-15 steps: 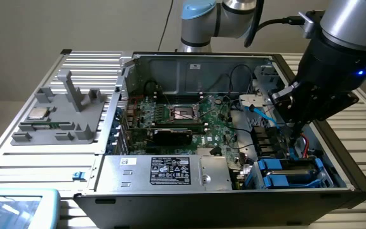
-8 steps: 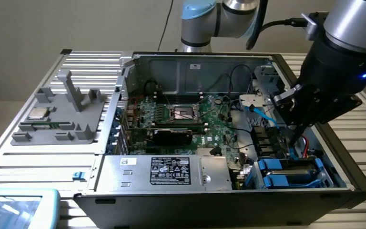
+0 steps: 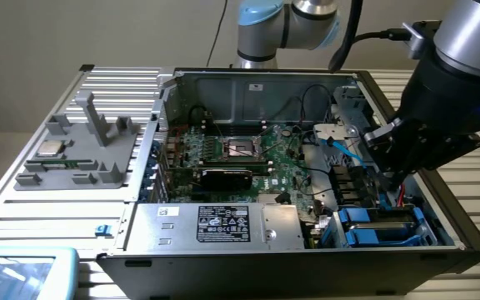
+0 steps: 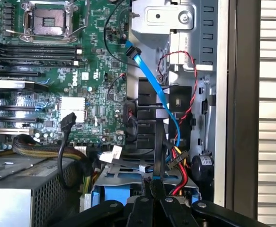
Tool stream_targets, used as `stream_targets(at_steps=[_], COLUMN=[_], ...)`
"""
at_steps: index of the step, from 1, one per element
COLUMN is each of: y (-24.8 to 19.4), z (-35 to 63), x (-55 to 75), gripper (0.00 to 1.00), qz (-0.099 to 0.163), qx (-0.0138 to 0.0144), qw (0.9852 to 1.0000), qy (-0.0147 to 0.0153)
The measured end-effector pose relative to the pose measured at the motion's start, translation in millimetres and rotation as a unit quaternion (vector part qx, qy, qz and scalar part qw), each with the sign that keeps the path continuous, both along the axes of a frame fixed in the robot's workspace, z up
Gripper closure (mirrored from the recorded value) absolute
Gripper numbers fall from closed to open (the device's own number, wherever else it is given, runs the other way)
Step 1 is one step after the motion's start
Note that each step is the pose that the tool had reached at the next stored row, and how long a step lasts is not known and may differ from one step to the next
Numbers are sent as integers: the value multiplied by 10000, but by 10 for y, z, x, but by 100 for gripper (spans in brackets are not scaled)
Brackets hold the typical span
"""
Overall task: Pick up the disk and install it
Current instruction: 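Insert the second disk wire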
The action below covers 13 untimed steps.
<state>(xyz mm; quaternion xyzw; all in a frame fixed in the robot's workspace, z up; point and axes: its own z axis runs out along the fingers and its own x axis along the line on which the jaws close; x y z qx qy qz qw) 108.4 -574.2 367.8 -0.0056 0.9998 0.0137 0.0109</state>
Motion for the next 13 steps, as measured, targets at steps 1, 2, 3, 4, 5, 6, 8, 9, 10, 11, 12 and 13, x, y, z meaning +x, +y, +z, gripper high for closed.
stream_targets(at_steps=[1,2,3,4,5,6,8,9,10,11,12,13], y=[-20,-44,-70,-94,-120,-142,-177,-181,-182,-182,-182,-182], z=[-6,-12,-24,-40,-59,-77,-114,-133,-150,-167,-186,-203], x=[0,0,1,1,1,1,4,12,23,37,50,62], gripper=[89,89,89,89,89,89,89,89,89,89,89,89], qz=[-12,-17,-22,-25,-29,-33,-41,-48,-52,-56,-60,-63], qx=[1,1,1,1,2,4,7,11,12,15,17,18], qw=[10000,10000,10000,10000,10000,10000,10000,10000,10000,10000,10000,10000], qy=[0,0,0,0,0,0,0,0,0,0,0,0])
